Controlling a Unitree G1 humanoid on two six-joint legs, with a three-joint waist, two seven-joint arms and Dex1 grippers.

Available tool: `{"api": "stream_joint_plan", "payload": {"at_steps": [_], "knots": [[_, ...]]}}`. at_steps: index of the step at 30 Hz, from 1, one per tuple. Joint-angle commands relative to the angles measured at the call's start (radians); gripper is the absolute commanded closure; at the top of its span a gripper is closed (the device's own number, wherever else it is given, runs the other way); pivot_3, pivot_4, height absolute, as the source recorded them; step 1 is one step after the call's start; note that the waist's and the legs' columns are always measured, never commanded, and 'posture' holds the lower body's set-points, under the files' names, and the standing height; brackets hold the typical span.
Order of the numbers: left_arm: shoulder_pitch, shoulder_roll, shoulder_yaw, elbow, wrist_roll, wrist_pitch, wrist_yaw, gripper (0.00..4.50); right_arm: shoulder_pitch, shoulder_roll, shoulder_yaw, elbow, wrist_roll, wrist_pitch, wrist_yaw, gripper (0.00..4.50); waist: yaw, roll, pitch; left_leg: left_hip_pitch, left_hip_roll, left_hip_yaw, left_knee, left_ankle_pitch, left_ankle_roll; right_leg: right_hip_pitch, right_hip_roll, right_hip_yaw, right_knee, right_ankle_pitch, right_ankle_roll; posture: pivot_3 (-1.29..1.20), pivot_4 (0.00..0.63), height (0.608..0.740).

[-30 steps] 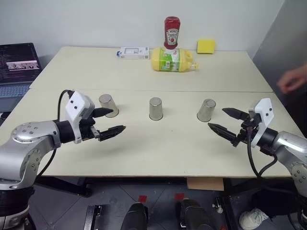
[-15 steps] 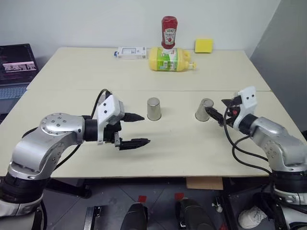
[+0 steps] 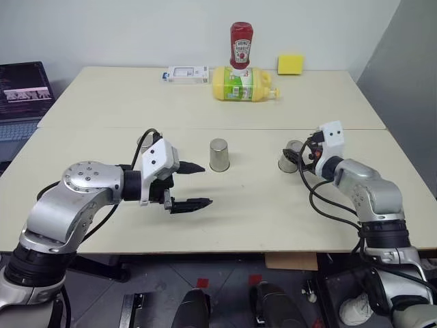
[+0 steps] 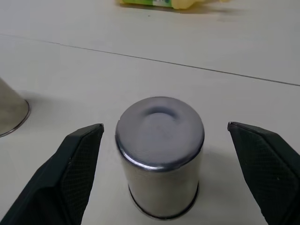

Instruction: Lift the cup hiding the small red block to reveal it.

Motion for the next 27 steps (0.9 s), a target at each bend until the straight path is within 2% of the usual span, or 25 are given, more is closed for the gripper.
{"api": "stream_joint_plan", "payload": {"at_steps": [1, 7, 8, 9, 12, 15, 23, 27], "knots": [[-0.002, -0.007, 0.007, 0.002, 0.016, -0.035, -0.008, 0.01, -0.044, 0.011, 0.001, 0.056, -0.026, -0.047, 0.016, 0.0, 0.0, 0.0, 0.0, 0.0, 0.0, 0.0, 0.0, 0.0, 0.0, 0.0, 0.0, 0.0, 0.0, 0.0, 0.0, 0.0, 0.15, 0.74], [0.006, -0.013, 0.007, 0.009, 0.029, -0.051, -0.016, 0.01, -0.096, 0.04, -0.005, 0.164, -0.05, -0.093, 0.021, 0.0, -0.002, 0.0, 0.0, 0.0, 0.0, 0.0, 0.0, 0.0, 0.0, 0.0, 0.0, 0.0, 0.0, 0.0, 0.0, 0.0, 0.15, 0.74], [0.007, -0.014, 0.009, 0.01, 0.031, -0.053, -0.016, 0.0, -0.102, 0.044, -0.006, 0.171, -0.053, -0.098, 0.022, 0.36, -0.002, 0.0, 0.0, 0.0, 0.0, 0.0, 0.0, 0.0, 0.0, 0.0, 0.0, 0.0, 0.0, 0.0, 0.0, 0.0, 0.15, 0.74], [0.008, -0.016, 0.011, 0.011, 0.032, -0.054, -0.016, 0.0, -0.105, 0.047, -0.006, 0.176, -0.056, -0.102, 0.022, 0.44, -0.003, 0.0, 0.0, -0.001, 0.0, 0.0, 0.0, 0.0, 0.0, -0.001, 0.0, 0.0, 0.0, 0.0, 0.0, 0.0, 0.15, 0.74], [0.009, -0.023, 0.016, 0.014, 0.034, -0.057, -0.013, 0.0, -0.103, 0.05, 0.0, 0.184, -0.071, -0.115, 0.028, 1.34, -0.004, 0.0, 0.0, -0.001, 0.0, 0.0, 0.0, 0.0, 0.0, -0.001, 0.0, 0.0, 0.0, 0.0, 0.0, 0.0, 0.15, 0.74], [0.003, -0.036, 0.02, 0.014, 0.026, -0.055, -0.005, 0.0, -0.099, 0.051, -0.003, 0.182, -0.075, -0.124, 0.028, 1.89, -0.005, 0.0, 0.0, -0.001, 0.0, 0.0, 0.0, 0.0, 0.0, -0.001, 0.0, 0.0, 0.0, 0.0, 0.0, 0.0, 0.15, 0.74], [-0.006, -0.043, 0.016, 0.018, 0.031, -0.059, -0.005, 0.0, -0.078, 0.037, -0.084, -0.041, -0.013, -0.048, -0.014, 1.89, -0.004, 0.001, 0.001, -0.002, 0.0, 0.0, 0.0, 0.0, 0.0, -0.002, 0.0, 0.0, 0.001, 0.0, 0.0, 0.0, 0.15, 0.74], [-0.015, -0.048, 0.01, 0.026, 0.036, -0.063, -0.008, 0.0, -0.042, -0.019, -0.118, -0.138, -0.046, -0.001, -0.06, 1.89, -0.001, 0.001, 0.001, -0.003, 0.0, -0.001, 0.0, 0.0, 0.0, -0.002, -0.001, -0.001, 0.0, 0.0, 0.0, 0.0, 0.15, 0.74]]}}
